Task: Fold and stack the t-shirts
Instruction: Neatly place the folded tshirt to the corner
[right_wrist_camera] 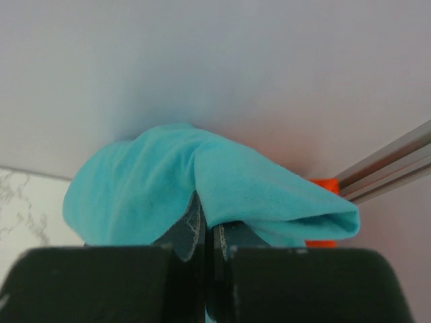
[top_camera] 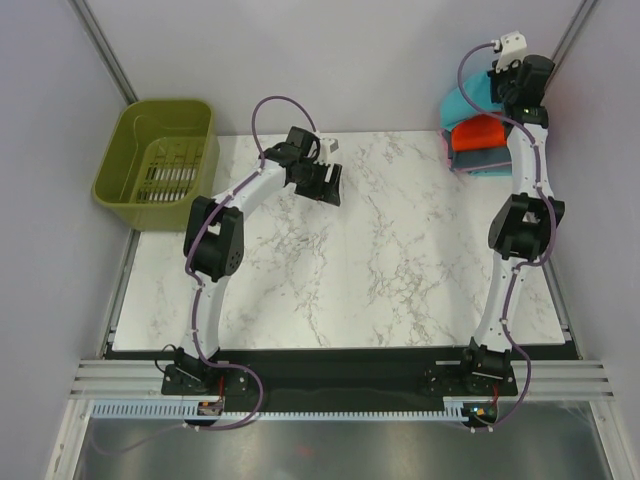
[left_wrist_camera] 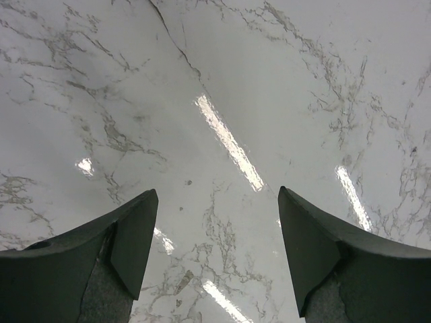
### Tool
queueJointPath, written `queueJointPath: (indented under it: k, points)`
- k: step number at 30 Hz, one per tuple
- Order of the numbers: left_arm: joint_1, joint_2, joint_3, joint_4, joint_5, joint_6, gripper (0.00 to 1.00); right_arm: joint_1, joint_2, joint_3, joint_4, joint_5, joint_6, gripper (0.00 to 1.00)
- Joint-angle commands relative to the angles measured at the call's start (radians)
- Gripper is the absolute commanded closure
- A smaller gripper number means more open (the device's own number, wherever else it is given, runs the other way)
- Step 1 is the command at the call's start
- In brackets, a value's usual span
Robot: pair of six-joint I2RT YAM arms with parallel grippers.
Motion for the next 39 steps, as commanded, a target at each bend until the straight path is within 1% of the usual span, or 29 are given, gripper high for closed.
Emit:
queueJointPath:
  k: [1,4,5,8,11,14,18,21,32,38,39]
  points:
    - [-0.004,-0.038,0.013,0.008,-0.011,0.035,0.20,-0.015,-0.111,-0.115,-0.075,-0.010,0.044,1.00]
    - [-0.004,-0.038,0.010,0.008,-0.007,0.031,0.20,-0.033,-0.111,-0.135,-0.179,-0.011,0.072,1.00]
    - [-0.004,-0.038,0.012,0.008,-0.002,0.029,0.20,-0.038,-0.113,-0.135,-0.240,-0.014,0.073,1.00]
    - [-0.004,-0.035,0.013,0.010,0.002,0.024,0.20,-0.052,-0.131,-0.154,-0.325,-0.004,0.061,1.00]
    - [-0.004,-0.026,0.018,0.013,0.006,0.020,0.20,-0.081,-0.154,-0.177,-0.350,0.006,0.072,1.00]
    - [-0.004,-0.015,0.024,0.013,0.015,0.012,0.20,-0.104,-0.156,-0.161,-0.387,0.033,0.066,1.00]
    - [-0.007,-0.006,0.036,0.016,0.019,0.006,0.20,-0.130,-0.154,-0.157,-0.396,0.085,0.055,1.00]
    - [-0.009,-0.004,0.042,0.016,0.022,0.004,0.20,-0.150,-0.130,-0.120,-0.387,0.105,0.052,1.00]
    - [-0.027,-0.019,0.024,0.011,-0.001,0.023,0.20,-0.155,-0.028,0.044,-0.270,0.176,0.086,1.00]
    - [-0.048,-0.025,0.024,0.008,-0.008,0.032,0.20,-0.135,0.012,0.032,-0.261,0.197,0.092,1.00]
    - [-0.052,-0.029,0.021,0.006,-0.010,0.035,0.19,-0.133,0.015,0.026,-0.262,0.197,0.090,0.97]
